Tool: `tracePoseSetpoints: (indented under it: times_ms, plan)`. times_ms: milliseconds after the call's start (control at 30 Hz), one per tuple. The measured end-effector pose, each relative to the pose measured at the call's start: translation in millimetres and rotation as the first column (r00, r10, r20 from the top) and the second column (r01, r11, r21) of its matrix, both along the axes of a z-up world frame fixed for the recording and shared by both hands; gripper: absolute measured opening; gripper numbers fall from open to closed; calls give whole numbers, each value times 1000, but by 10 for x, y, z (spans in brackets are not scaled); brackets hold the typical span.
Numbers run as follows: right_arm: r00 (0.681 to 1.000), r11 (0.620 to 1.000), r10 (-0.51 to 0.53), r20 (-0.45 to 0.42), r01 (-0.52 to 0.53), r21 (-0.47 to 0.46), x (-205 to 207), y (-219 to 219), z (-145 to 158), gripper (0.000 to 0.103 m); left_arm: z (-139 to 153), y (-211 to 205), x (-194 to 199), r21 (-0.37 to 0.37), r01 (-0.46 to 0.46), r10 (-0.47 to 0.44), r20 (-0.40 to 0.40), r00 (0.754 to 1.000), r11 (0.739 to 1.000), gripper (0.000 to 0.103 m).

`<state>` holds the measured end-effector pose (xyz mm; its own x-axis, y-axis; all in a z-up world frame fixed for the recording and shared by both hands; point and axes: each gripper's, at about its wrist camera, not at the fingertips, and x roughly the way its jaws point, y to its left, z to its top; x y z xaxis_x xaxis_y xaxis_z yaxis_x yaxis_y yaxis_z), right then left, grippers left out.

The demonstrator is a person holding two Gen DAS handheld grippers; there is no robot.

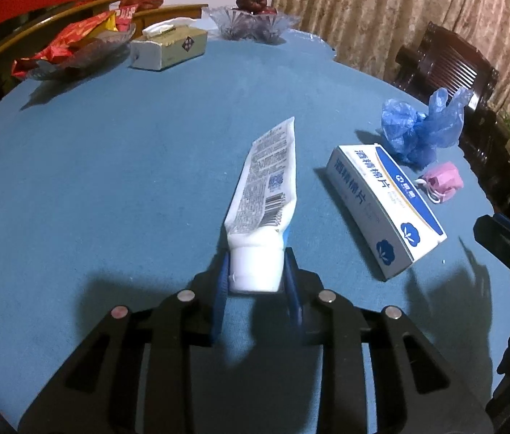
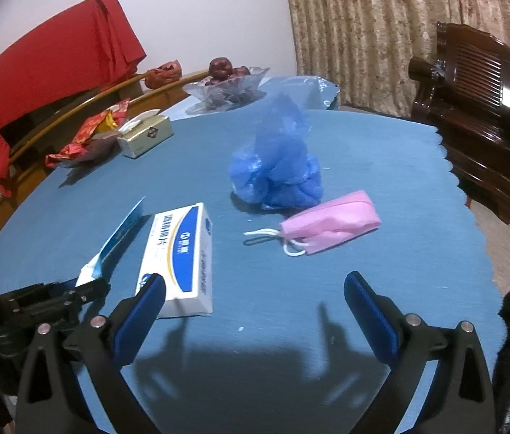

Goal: Collect trash
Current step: 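Close the left gripper around the white squeeze tube, then grasp the white-and-blue wipes box with the right gripper while the left gripper holds the tube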

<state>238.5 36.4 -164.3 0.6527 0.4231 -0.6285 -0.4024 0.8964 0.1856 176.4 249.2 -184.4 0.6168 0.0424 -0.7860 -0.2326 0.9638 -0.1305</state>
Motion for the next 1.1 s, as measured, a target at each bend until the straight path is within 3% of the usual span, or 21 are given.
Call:
tracePoseSetpoints:
  times_ms: [100,200,267,367,533,867,1100]
  plan:
    - [1000,1000,-2,-1,2,-2,8,7,4,97,12,-15,17,1,6,-6,5,1000,1000,40]
    - [1000,1000,-6,0,6,-1,5,9,5,97,4,-28,53,1,6,-6,3,1000,1000,42]
    - [1000,1000,-7,-2,7,-1,13,11,3,97,-13,-45,78,8,9,-9,0,1000,1000,41]
    - [1000,1000,-5,-1,5,-2,24,7,1,97,-13,-74,90,11,25,-25,4,1000,1000,29]
    - [1000,1000,8,-3,-8,1,43,37,5,97,3,-29,48,-24,14,-13,26,1000,1000,29]
    - [996,996,87,-4,-87,15,31,367,32,97,111,173,-63,0,-43,43,49,998,999,29]
    - [990,990,137,-42,-138,-14,97,704,-70,86,186,244,-111,16,-56,54,70,996,998,29]
